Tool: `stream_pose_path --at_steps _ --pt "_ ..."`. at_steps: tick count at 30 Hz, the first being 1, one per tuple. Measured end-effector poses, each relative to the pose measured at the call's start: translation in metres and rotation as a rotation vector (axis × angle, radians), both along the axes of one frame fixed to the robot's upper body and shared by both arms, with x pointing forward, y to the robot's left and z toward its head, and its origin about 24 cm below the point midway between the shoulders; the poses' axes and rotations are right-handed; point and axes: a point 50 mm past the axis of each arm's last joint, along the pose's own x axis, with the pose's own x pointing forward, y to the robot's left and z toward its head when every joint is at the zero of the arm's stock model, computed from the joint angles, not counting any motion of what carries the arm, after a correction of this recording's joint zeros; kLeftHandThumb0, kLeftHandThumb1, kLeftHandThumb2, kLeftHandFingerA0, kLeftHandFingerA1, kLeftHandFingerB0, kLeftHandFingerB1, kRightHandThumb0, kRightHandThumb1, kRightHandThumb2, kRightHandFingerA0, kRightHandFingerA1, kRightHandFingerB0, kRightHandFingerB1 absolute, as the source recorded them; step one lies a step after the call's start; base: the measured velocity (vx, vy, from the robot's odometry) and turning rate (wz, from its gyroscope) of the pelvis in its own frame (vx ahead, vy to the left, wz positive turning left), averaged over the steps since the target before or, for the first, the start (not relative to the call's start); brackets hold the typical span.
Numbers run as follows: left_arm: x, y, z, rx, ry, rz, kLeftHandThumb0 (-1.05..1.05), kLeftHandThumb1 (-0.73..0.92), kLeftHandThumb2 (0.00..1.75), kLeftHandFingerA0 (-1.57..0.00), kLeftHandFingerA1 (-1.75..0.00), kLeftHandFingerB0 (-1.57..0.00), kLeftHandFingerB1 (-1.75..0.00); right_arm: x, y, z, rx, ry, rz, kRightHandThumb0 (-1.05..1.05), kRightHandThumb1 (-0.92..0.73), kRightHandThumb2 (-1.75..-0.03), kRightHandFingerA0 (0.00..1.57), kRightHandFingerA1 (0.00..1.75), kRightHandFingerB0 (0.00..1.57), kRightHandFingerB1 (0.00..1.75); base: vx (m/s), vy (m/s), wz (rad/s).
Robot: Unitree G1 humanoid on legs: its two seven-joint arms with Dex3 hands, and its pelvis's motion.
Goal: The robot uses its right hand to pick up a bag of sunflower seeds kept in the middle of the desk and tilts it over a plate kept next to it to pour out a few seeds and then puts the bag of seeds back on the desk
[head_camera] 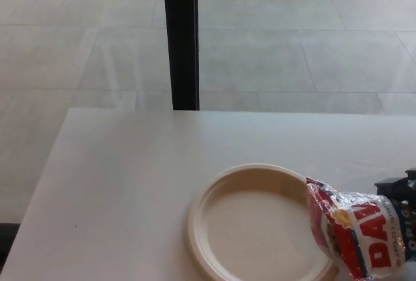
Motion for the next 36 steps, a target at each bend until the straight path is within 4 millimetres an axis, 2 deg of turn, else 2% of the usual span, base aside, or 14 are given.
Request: stream_pose_path --at_steps 2,3,5,9,10,11,25,26,28,29,31,32,33,36 --pt "0.0 0.0 0.0 -0.001 0.0 0.001 -0.69 0.73 0.96 -0.32 -0.81 -0.36 -0.73 0.001 0.005 0.005 -0.007 -0.003 0.026 -0.47 -0.43 -1.3 1.54 1.55 1.57 1.58 0.0 0.0 0.0" --pt "0.0 0.0 0.0 -0.002 0.001 0.001 -0.67 0.76 0.9 -0.33 -0.81 -0.35 -0.71 0.001 0.007 0.008 -0.011 -0.005 0.038 -0.69 -0.33 -1.45 1.34 1.75 1.21 1.7 0.0 0.0 0.0" --pt "-0.001 0.0 -0.001 -0.004 0.006 0.002 -0.68 0.74 0.89 -0.28 -0.87 -0.34 -0.73 0.001 0.01 0.013 -0.02 -0.009 0.061 -0.59 -0.26 -1.46 1.23 1.75 1.07 1.75 0.0 0.0 0.0" --pt "-0.002 -0.001 -0.002 -0.005 0.011 0.002 -0.68 0.73 0.98 -0.33 -0.79 -0.34 -0.71 0.0 0.018 0.023 -0.04 -0.016 0.1 -0.52 -0.28 -1.41 1.14 1.75 1.0 1.69 0.0 0.0 0.0" --pt "-0.002 -0.001 -0.002 -0.005 0.011 0.001 -0.76 0.6 1.17 -0.32 -0.75 -0.33 -0.7 0.0 0.019 0.026 -0.047 -0.018 0.11 -0.47 -0.32 -1.37 1.1 1.75 0.96 1.67 0.0 0.0 0.0" --pt "-0.002 -0.001 -0.002 -0.005 0.012 0.0 -0.67 0.75 0.88 -0.33 -0.82 -0.36 -0.72 0.0 0.02 0.028 -0.052 -0.019 0.115 -0.41 -0.34 -1.34 1.06 1.75 0.92 1.64 0.0 0.0 0.0" --pt "-0.005 -0.001 -0.002 -0.007 0.025 0.001 -0.67 0.75 0.88 -0.28 -0.86 -0.32 -0.72 0.0 0.036 0.054 -0.169 -0.002 0.149 -0.32 -0.44 -1.16 0.94 1.75 0.84 1.43 0.0 0.0 0.0" --pt "-0.005 -0.001 -0.003 -0.007 0.026 0.002 -0.67 0.75 0.95 -0.33 -0.8 -0.33 -0.7 0.0 0.036 0.055 -0.176 0.0 0.146 -0.25 -0.5 -1.07 1.01 1.75 0.77 1.39 0.0 0.0 0.0" --pt "-0.006 -0.001 -0.003 -0.008 0.028 0.003 -0.68 0.76 0.94 -0.32 -0.78 -0.32 -0.68 0.001 0.037 0.058 -0.191 0.008 0.135 -0.3 -0.52 -1.03 0.89 1.75 0.8 1.45 0.0 0.0 0.0" --pt "-0.006 -0.001 -0.003 -0.008 0.029 0.003 -0.75 0.61 1.16 -0.31 -0.73 -0.29 -0.67 0.002 0.036 0.059 -0.197 0.013 0.128 -0.32 -0.56 -0.96 0.89 1.75 0.8 1.42 0.0 0.0 0.0" --pt "-0.007 -0.001 -0.003 -0.008 0.031 0.003 -0.77 0.59 1.15 -0.35 -0.75 -0.32 -0.68 0.003 0.036 0.06 -0.211 0.023 0.113 -0.28 -0.55 -0.96 1.01 1.74 0.72 1.41 0.0 0.0 0.0" --pt "-0.008 -0.001 -0.003 -0.008 0.033 0.003 -0.73 0.76 0.89 -0.3 -0.8 -0.31 -0.69 0.004 0.036 0.062 -0.219 0.028 0.105 -0.32 -0.56 -0.93 0.9 1.75 0.79 1.5 0.0 0.0 0.0" --pt "-0.009 -0.001 -0.003 -0.009 0.035 0.004 -0.75 0.74 0.88 -0.3 -0.8 -0.31 -0.69 0.005 0.036 0.063 -0.225 0.031 0.097 -0.36 -0.56 -0.91 1.05 1.75 0.7 1.39 0.0 0.0 0.0" --pt "-0.011 0.001 -0.002 -0.004 0.039 0.005 -0.74 0.73 0.89 -0.32 -0.82 -0.32 -0.7 0.01 0.033 0.068 -0.251 0.044 0.053 -0.26 -0.55 -0.93 1.01 1.7 0.78 1.33 0.0 0.0 0.0"
